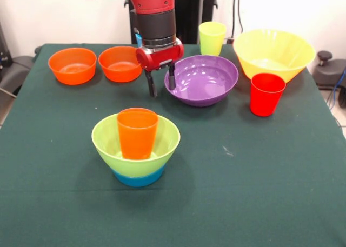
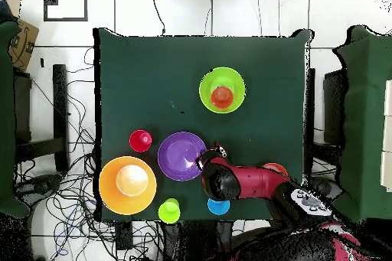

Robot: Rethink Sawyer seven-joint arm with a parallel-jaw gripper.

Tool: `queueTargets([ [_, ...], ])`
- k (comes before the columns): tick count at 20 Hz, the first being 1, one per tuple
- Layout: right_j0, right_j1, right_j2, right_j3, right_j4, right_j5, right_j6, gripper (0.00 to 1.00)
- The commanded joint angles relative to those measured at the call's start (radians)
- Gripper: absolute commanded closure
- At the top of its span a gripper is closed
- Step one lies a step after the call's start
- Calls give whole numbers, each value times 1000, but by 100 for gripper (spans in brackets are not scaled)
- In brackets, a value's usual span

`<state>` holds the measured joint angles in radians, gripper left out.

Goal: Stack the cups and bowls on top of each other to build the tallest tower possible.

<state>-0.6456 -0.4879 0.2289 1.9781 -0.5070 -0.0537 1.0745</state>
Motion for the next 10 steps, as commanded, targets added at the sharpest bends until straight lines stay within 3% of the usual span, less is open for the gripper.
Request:
queueTargets([
  [1,4,14,92,-27,-56,116,67,0],
  [6,-7,20,104,-26,-58,123,61,0],
  [7,-10,22,107,-26,-58,126,59,100],
  [10,-16,24,112,-24,-62,127,58,100],
])
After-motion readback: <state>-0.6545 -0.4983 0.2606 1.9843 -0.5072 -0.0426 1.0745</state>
